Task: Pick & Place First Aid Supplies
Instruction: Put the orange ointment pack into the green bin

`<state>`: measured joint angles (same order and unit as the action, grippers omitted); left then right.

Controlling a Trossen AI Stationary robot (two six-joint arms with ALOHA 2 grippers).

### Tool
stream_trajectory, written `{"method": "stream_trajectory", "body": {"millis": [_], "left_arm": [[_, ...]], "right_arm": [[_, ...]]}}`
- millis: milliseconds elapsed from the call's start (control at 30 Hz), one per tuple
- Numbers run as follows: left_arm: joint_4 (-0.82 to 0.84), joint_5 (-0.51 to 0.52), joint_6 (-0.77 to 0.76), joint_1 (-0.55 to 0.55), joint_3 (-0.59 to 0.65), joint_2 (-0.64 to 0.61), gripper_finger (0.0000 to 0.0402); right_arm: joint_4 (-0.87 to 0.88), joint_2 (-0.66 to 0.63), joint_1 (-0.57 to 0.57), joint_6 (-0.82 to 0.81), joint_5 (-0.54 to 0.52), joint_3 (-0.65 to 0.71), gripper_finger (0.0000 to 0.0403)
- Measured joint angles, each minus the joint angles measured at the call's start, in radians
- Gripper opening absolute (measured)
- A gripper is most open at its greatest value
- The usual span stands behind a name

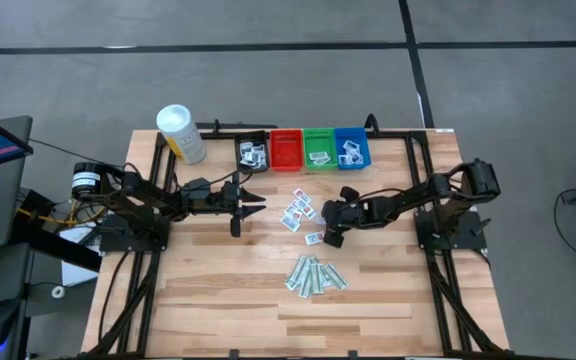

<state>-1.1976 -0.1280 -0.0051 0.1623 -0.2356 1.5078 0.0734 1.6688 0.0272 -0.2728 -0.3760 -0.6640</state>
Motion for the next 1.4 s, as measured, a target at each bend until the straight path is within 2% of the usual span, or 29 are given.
{"method": "stream_trajectory", "body": {"millis": [333, 533, 667, 733, 900, 1167, 1267, 1400], "left_arm": [[0.000, 0.000, 0.000, 0.000, 0.000, 0.000, 0.0102], [0.000, 0.000, 0.000, 0.000, 0.000, 0.000, 0.0102], [0.000, 0.000, 0.000, 0.000, 0.000, 0.000, 0.0102], [0.000, 0.000, 0.004, 0.000, 0.000, 0.000, 0.0102], [0.000, 0.000, 0.006, 0.000, 0.000, 0.000, 0.0102], [0.000, 0.000, 0.008, 0.000, 0.000, 0.000, 0.0102], [0.000, 0.000, 0.008, 0.000, 0.000, 0.000, 0.0102], [0.000, 0.000, 0.007, 0.000, 0.000, 0.000, 0.0102]], "right_arm": [[0.030, -0.027, -0.031, 0.129, -0.014, -0.078, 0.0097], [0.030, -0.037, -0.028, 0.220, 0.089, -0.088, 0.0098], [0.027, -0.038, -0.028, 0.278, 0.096, -0.089, 0.0100], [0.023, -0.038, -0.029, 0.283, 0.106, -0.089, 0.0107], [0.008, -0.031, -0.057, 0.291, 0.213, -0.089, 0.0139], [0.002, -0.025, -0.100, 0.311, 0.221, -0.090, 0.0195], [0.003, -0.025, -0.114, 0.346, 0.224, -0.090, 0.0204], [0.002, -0.025, -0.133, 0.377, 0.287, -0.090, 0.0203]]}}
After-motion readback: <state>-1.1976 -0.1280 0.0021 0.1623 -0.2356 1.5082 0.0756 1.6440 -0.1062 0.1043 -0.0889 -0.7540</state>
